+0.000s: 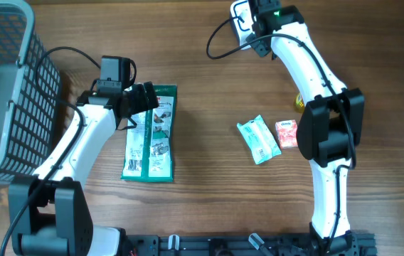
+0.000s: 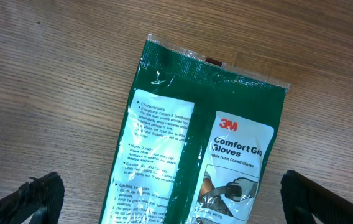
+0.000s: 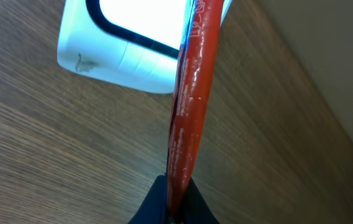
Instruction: Scan the item barcode
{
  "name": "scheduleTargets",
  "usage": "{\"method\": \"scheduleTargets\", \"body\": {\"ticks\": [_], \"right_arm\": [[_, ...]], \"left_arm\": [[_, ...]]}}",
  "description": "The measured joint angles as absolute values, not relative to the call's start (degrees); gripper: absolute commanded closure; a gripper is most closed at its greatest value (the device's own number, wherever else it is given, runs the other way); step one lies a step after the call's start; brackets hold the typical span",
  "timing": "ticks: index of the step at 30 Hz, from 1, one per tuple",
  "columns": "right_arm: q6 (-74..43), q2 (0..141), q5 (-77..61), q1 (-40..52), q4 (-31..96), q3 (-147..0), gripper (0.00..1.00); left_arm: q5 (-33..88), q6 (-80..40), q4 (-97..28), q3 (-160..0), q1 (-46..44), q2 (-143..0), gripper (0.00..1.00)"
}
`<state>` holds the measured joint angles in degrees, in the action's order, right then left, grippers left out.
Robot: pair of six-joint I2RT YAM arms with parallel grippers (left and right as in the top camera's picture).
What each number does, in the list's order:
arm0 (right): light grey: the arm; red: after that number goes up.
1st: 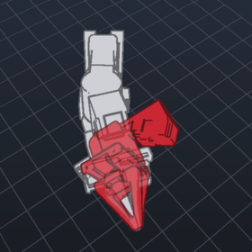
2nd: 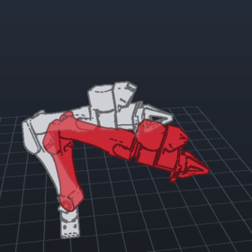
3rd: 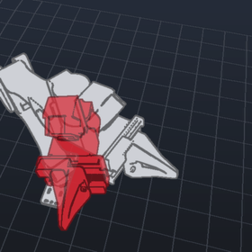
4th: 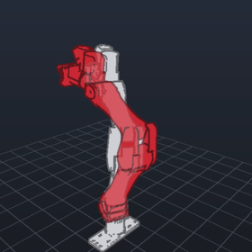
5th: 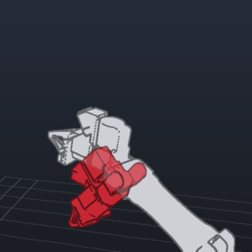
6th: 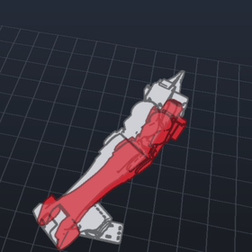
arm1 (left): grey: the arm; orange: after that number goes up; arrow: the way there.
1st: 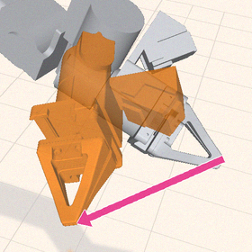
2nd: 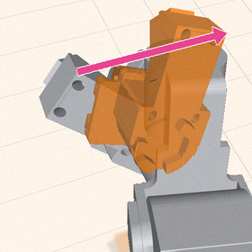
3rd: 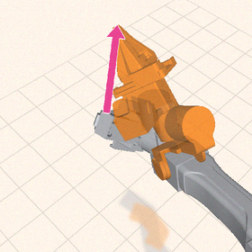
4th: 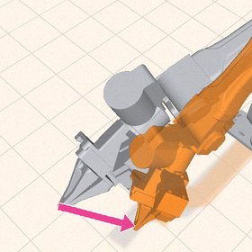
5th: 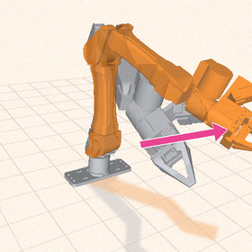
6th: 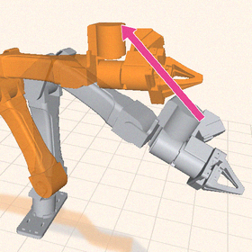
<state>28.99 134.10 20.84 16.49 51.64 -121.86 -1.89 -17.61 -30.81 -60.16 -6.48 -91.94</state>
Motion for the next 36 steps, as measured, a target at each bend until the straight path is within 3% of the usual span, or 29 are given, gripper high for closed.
{"method": "scheduleTargets", "body": {"ticks": [10, 16, 20, 23, 28, 30, 32, 33, 36], "right_arm": [[23.51, 131.96, 21.26, 17.19, 54.02, -120.44, 0.96], [5.8, 113.4, 14.09, 17.61, 77.97, -121.25, 0.96], [-4.4, 111.55, 6.0, 17.58, 90.98, -118.8, 0.96], [-9.47, 112.51, 3.57, 17.58, 91.5, -109.14, 0.96], [-12.38, 113.32, 2.37, 17.58, 82.15, -92.92, 0.91], [-12.62, 113.32, 2.33, 17.58, 79.35, -88.49, 0.82], [-12.75, 113.32, 2.15, 17.58, 76.99, -86.56, 0.59], [-12.84, 113.32, 2.09, 17.58, 76.27, -86.08, 0.42], [-13.15, 113.32, 1.91, 17.98, 74.46, -85.82, 0.29]], "left_arm": [[-1.91, -17.61, -30.81, -60.16, -6.48, -91.94, 0.0], [-1.91, -17.61, -30.83, -60.16, -6.48, -91.96, 0.0], [-1.91, -17.61, -30.83, -60.16, -6.48, -91.94, 0.0], [-1.89, -17.61, -30.85, -60.16, -6.48, -91.94, 0.0], [-1.89, -17.61, -30.81, -60.16, -6.48, -91.94, 0.0], [-1.91, -17.61, -30.83, -60.16, -6.48, -91.94, 0.0], [-1.89, -17.61, -30.81, -60.16, -6.48, -91.94, 0.0], [-1.91, -17.61, -30.81, -60.16, -6.48, -91.94, 0.0], [-1.91, -17.61, -30.83, -60.16, -6.48, -91.96, 0.0]]}}
